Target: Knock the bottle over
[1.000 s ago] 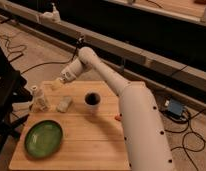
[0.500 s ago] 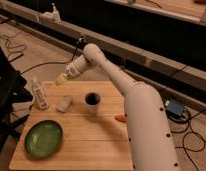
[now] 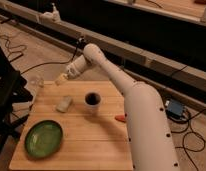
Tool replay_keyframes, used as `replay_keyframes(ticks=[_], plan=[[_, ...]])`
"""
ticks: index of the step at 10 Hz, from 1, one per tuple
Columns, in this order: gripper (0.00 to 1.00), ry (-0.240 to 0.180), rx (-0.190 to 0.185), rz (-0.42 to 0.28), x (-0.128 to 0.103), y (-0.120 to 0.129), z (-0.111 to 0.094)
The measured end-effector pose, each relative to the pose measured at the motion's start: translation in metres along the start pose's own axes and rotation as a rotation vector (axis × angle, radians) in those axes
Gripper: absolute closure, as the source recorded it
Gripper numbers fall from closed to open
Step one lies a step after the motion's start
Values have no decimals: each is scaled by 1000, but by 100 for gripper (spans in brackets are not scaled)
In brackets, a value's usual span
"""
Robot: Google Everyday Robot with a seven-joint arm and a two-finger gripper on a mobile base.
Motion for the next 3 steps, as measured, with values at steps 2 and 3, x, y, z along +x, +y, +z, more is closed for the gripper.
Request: replay_keyframes(ticks=[2,3], plan=[[63,0,0,0,0,0,0],[55,0,0,0,0,0,0]])
